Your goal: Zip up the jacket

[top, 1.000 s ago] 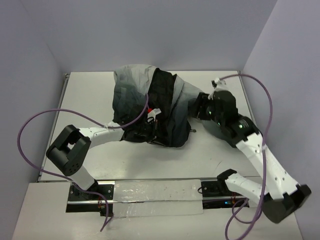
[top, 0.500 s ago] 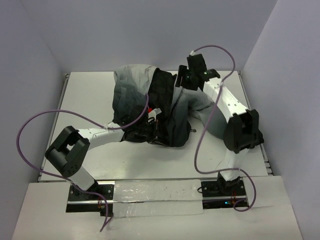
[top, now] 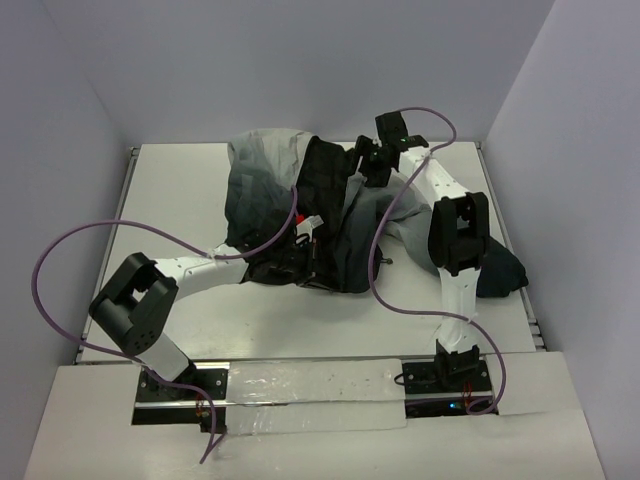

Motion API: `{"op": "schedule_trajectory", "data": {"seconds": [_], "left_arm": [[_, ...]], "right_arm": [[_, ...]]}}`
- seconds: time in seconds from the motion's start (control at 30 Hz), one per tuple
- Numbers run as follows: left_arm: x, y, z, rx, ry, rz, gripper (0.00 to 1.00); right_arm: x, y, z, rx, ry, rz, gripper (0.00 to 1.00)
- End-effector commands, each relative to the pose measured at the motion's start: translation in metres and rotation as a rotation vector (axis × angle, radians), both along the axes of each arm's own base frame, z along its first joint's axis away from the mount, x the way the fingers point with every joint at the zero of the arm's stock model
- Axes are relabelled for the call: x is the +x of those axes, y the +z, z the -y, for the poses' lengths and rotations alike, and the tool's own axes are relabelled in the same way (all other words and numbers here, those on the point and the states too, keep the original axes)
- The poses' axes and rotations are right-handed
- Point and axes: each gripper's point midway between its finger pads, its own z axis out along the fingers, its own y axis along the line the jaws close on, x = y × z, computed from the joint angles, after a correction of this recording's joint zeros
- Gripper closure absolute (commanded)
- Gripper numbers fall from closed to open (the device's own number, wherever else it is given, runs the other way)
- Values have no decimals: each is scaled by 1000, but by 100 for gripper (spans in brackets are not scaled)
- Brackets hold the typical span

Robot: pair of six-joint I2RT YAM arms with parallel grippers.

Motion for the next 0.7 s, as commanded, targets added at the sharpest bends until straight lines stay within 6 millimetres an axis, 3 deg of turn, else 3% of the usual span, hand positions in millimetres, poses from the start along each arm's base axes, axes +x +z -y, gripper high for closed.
{"op": "schedule_trajectory", "data": {"seconds": [0.0, 0.1, 0.2, 0.33, 0.37, 0.53, 0.67], "left_arm": [[6, 29, 8, -51, -9, 71, 100], [7, 30, 8, -51, -9, 74, 100], [6, 29, 8, -48, -7, 72, 100], [6, 30, 7, -47, -3, 75, 100], [7, 30, 7, -46, -2, 77, 100], [7, 30, 7, -47, -1, 76, 100], [7, 30, 8, -50, -3, 74, 100]], "right_arm": [[6, 8, -11, 64, 11, 26, 28], [6, 4, -11, 68, 7, 18, 39], [8, 12, -10, 76, -4, 45, 66], [12, 13, -6, 75, -12, 39, 75], [11, 11, -4, 66, -15, 31, 74], [4, 4, 5, 38, -31, 23, 41], [1, -3, 3, 55, -29, 7, 34]]}}
